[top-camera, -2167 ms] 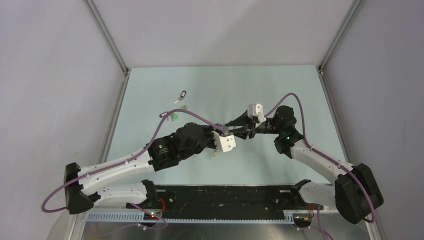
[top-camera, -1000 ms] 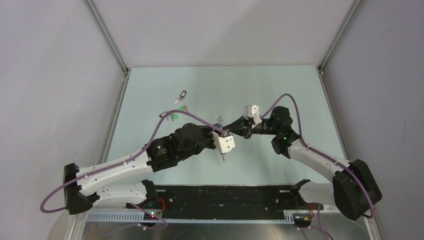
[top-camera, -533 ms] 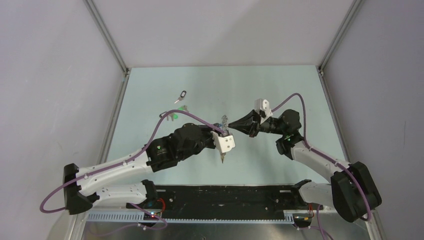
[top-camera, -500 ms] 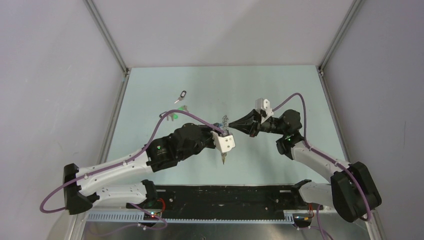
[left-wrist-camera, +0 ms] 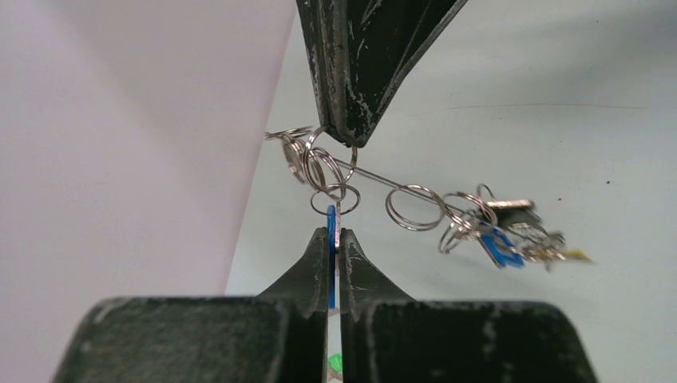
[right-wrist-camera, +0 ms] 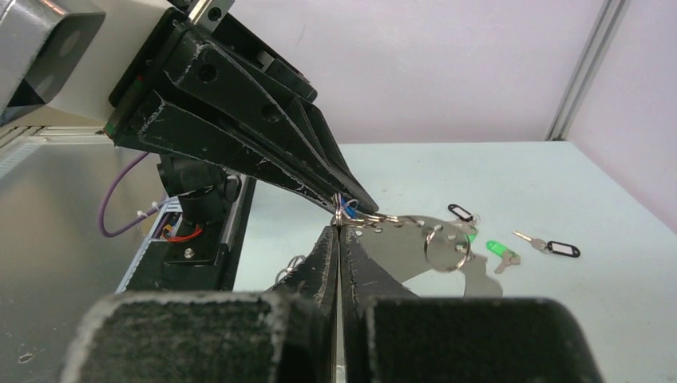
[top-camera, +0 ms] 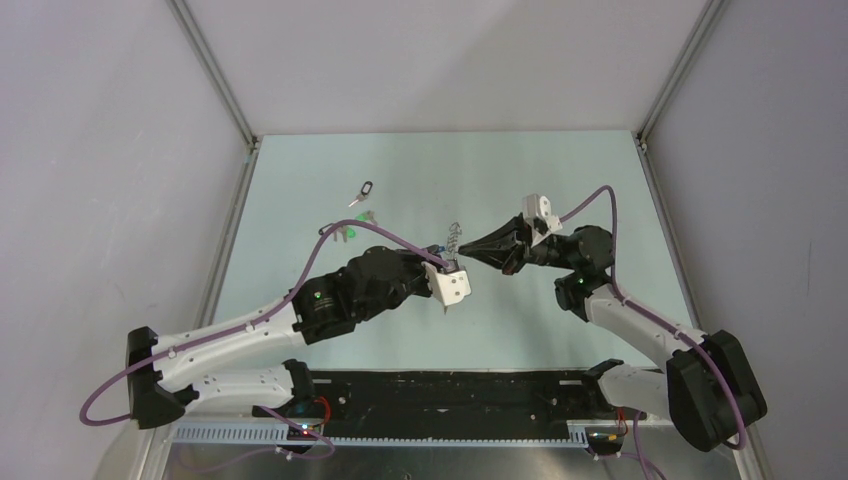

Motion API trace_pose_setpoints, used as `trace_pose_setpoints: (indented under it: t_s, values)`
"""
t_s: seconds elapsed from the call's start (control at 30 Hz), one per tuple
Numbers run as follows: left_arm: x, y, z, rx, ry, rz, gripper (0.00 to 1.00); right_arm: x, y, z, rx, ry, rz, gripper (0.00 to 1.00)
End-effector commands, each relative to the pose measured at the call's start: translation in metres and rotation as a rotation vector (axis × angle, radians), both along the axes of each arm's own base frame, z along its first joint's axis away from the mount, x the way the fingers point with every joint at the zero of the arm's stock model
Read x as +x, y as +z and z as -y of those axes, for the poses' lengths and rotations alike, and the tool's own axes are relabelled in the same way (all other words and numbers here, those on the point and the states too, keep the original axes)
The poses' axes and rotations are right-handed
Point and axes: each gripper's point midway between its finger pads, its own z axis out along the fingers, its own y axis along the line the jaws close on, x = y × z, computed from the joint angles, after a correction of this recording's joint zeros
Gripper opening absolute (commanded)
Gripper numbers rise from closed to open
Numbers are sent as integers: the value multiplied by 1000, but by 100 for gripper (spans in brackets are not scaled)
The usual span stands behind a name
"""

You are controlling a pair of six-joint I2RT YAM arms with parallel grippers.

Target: Remove the keys from the keyring

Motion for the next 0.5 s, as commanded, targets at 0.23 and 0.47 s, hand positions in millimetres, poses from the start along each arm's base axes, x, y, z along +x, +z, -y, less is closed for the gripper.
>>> trace_pose_setpoints:
  t_s: [0.23, 0.47]
  values:
    - [7, 19, -7, -44, 50, 57, 0, -17, 10, -2, 10, 65, 10, 0]
    - [8, 20, -9, -52, 61, 69, 0, -19, -4, -5, -31, 89, -70, 0]
